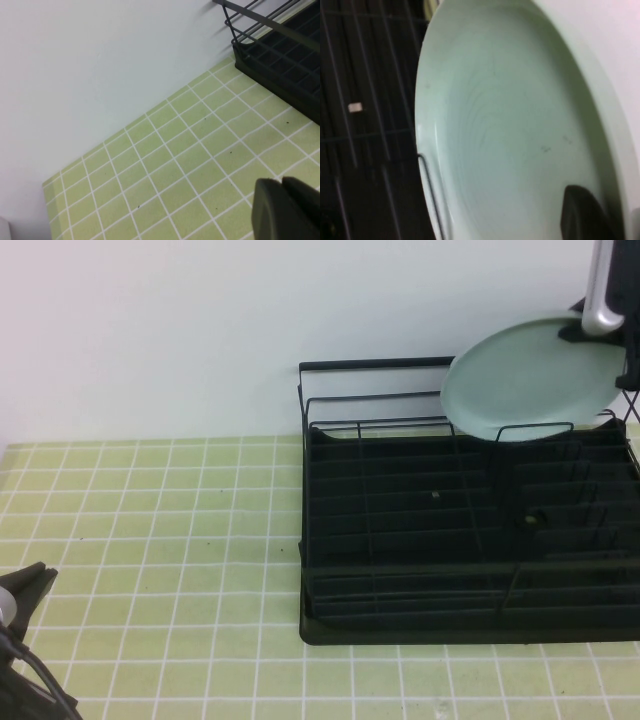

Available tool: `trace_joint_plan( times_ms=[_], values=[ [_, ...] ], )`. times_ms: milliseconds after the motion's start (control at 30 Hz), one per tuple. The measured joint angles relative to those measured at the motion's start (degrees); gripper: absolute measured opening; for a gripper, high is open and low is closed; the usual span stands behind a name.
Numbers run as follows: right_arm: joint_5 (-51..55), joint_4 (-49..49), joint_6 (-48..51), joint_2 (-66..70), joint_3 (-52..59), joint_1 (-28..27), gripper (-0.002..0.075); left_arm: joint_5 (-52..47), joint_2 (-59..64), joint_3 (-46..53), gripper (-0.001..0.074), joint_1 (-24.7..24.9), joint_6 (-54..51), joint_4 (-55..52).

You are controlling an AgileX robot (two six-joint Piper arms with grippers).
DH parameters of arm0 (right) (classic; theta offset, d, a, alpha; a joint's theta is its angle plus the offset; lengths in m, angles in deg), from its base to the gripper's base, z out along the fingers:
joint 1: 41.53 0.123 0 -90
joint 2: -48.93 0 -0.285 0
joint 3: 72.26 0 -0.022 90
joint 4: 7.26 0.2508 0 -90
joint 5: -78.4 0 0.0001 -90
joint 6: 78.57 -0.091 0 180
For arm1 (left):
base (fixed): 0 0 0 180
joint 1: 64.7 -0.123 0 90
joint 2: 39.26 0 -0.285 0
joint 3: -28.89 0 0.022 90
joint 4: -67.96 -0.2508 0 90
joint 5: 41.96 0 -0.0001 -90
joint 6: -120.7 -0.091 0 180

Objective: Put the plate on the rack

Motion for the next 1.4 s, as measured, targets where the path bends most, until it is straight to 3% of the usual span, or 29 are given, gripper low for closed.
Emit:
trace_joint_plan(
  times_ms=[967, 1267, 1400],
  values=[
    [-3.5, -1.3, -5.7, 4.7, 0.0, 0.0, 0.0095, 0.6, 0.0, 0.0, 0.0000, 0.0, 0.3, -1.2],
    [-3.5, -8.3, -12.6, 4.9, 0.0, 0.0, 0.0169, 1.3, 0.0, 0.0, 0.0000, 0.0, 0.3, -1.2],
    [-3.4, -8.2, -14.5, 4.9, 0.0, 0.0, 0.0260, 1.3, 0.0, 0.0, 0.0000, 0.0, 0.3, -1.3]
  ],
)
